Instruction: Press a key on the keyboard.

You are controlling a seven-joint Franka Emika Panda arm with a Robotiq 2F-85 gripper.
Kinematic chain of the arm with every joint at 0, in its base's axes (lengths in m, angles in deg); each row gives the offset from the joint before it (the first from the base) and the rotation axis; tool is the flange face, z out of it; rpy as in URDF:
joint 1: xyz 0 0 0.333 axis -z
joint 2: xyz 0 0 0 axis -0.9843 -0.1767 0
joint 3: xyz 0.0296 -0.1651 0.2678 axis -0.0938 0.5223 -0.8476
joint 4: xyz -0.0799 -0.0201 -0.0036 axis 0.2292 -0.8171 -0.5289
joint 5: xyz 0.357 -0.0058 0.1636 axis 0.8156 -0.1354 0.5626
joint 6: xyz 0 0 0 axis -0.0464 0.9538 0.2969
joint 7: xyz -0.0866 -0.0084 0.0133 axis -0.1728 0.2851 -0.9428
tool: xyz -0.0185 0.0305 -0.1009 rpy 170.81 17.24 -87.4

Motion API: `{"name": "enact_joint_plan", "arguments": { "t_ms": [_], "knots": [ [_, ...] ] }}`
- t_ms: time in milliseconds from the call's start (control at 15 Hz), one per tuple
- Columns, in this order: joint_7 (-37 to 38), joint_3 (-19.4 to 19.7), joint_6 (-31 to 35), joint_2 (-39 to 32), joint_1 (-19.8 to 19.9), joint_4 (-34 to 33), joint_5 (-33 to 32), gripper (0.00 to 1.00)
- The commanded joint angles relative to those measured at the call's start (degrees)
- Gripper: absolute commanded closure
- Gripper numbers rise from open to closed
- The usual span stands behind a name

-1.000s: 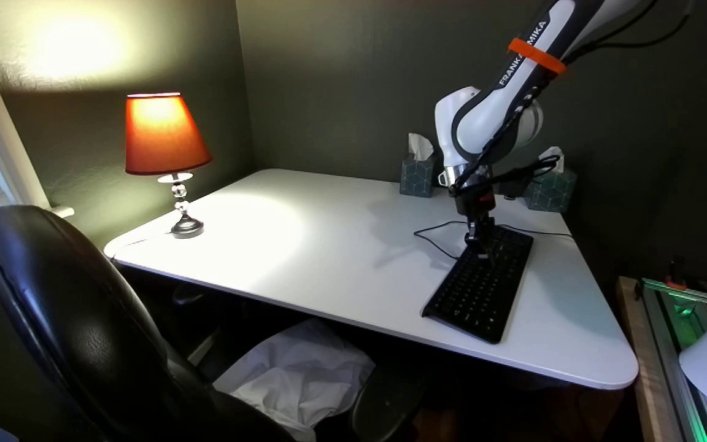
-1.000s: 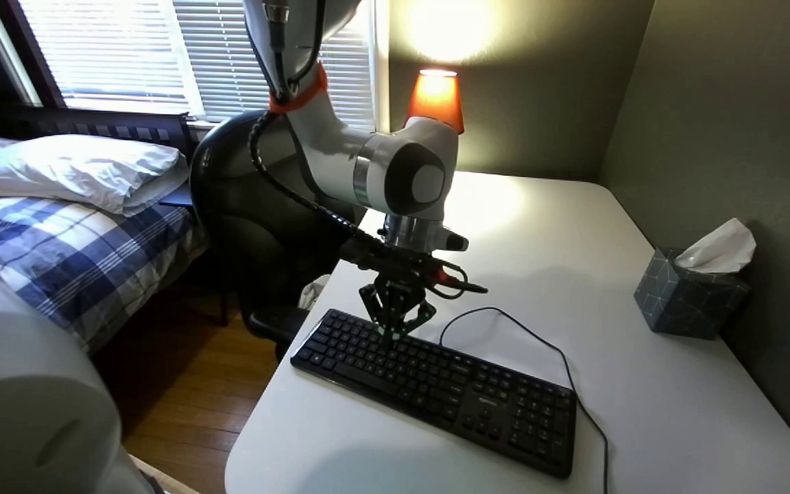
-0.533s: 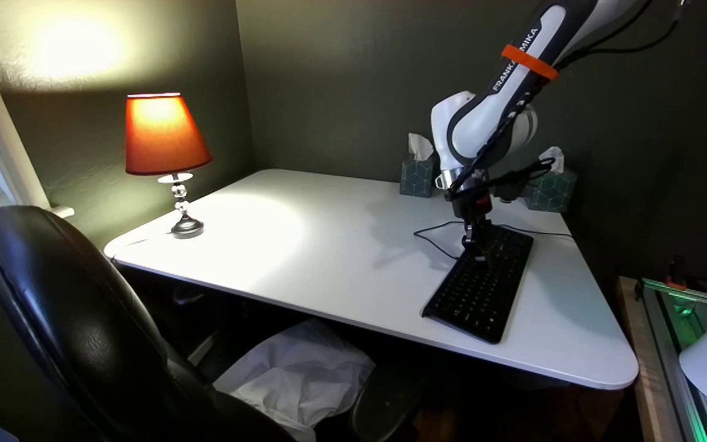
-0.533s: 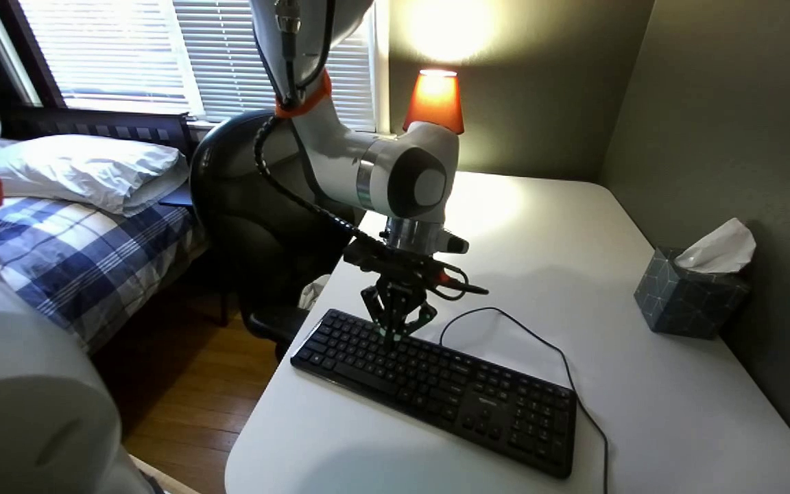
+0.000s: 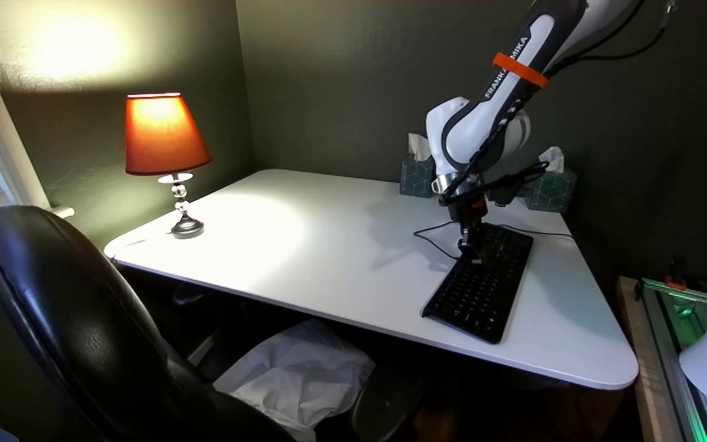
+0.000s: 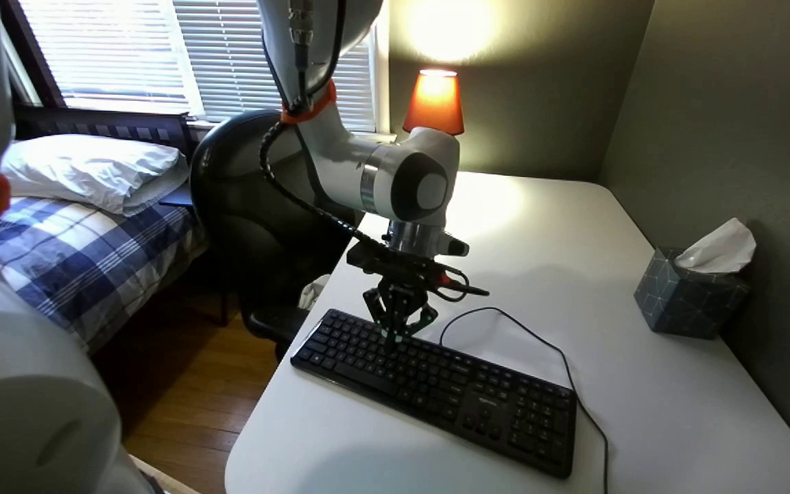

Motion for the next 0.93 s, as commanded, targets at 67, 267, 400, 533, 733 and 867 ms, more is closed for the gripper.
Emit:
{"name": "enact_joint_plan", "arguments": {
  "t_ms": [67,267,400,533,733,867],
  "knots": [
    [-1.53,-0.89,-0.70,-2.15,0.80,-1.78,1.68,1.00],
    [-1.60,-1.01,-0.59,-2.76,0.94,-2.25,1.81,1.00],
    [-1.56,-1.04,-0.71,-3.14,0.96,-2.54,1.76,1.00],
    [-1.46,-1.03,-0.75,-3.59,0.96,-2.94,1.67,1.00],
    [-1.49,-1.06,-0.81,-4.22,1.05,-3.48,1.66,1.00],
    [-1.48,-1.12,-1.04,-4.72,1.12,-3.85,1.64,1.00]
  ]
}}
